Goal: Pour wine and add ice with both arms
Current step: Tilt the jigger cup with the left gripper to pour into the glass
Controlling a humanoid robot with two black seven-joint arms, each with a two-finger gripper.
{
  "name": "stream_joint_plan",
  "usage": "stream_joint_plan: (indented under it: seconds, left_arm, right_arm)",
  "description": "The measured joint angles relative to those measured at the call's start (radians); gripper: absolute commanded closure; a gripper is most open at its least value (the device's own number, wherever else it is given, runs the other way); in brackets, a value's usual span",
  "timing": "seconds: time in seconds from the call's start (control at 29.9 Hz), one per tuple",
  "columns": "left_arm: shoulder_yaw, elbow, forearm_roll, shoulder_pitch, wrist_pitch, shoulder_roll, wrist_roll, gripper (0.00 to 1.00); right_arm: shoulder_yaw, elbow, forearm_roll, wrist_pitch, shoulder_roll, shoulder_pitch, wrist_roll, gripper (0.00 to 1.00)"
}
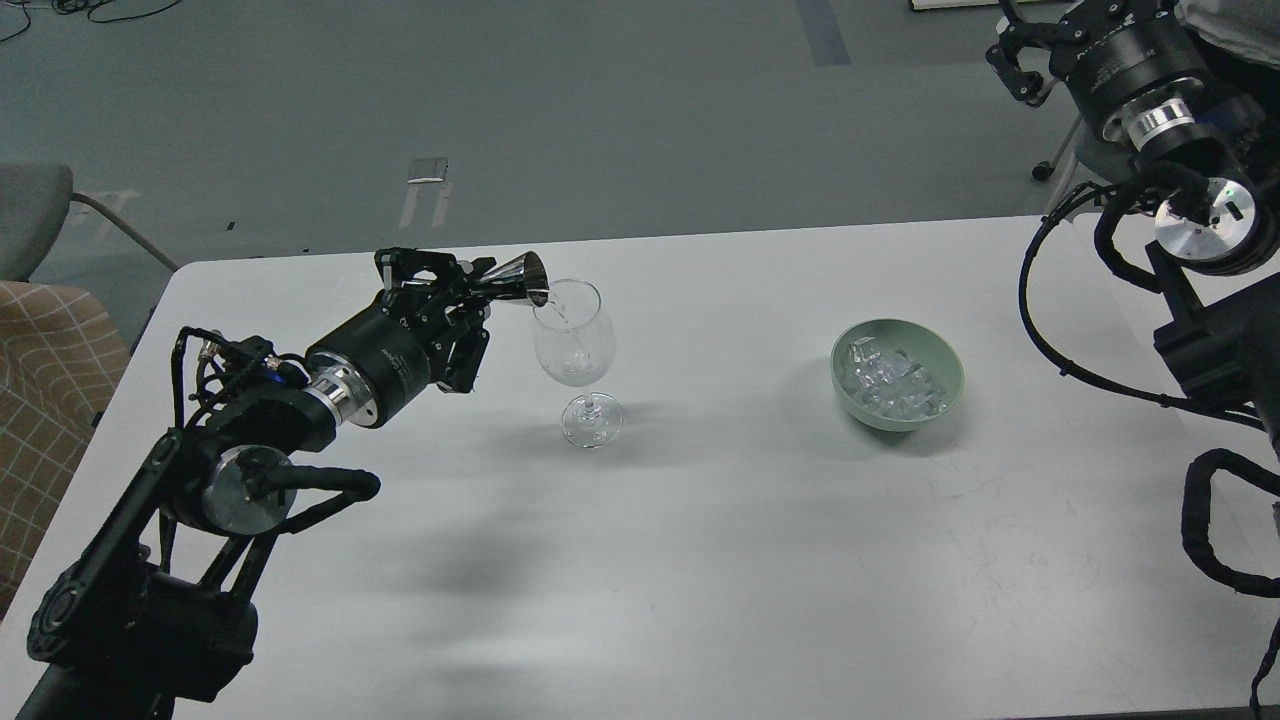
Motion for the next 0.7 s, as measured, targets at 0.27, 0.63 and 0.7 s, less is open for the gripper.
stream_joint_plan:
  seconds: [0.27,0.63,0.7]
  left_arm:
    - [0.002,0.000,0.044,-0.028,-0.021,0.010,0.024,1.00]
    - [0.004,-0.002,0.149,-0.055,-0.034,0.007,0.044,1.00]
    - [0.004,-0.005,0.152,-0.066,-0.036,0.007,0.052,1.00]
  right_arm:
    - [0.003,0.000,0.000,0.001,-0.003,-0.002,0.000,0.00]
    - [0.005,0.035,0.000,0.002,-0.015,-0.033,0.000,0.00]
    - [0.005,0.037,0.000,0.002,-0.019,-0.036,0.000,0.00]
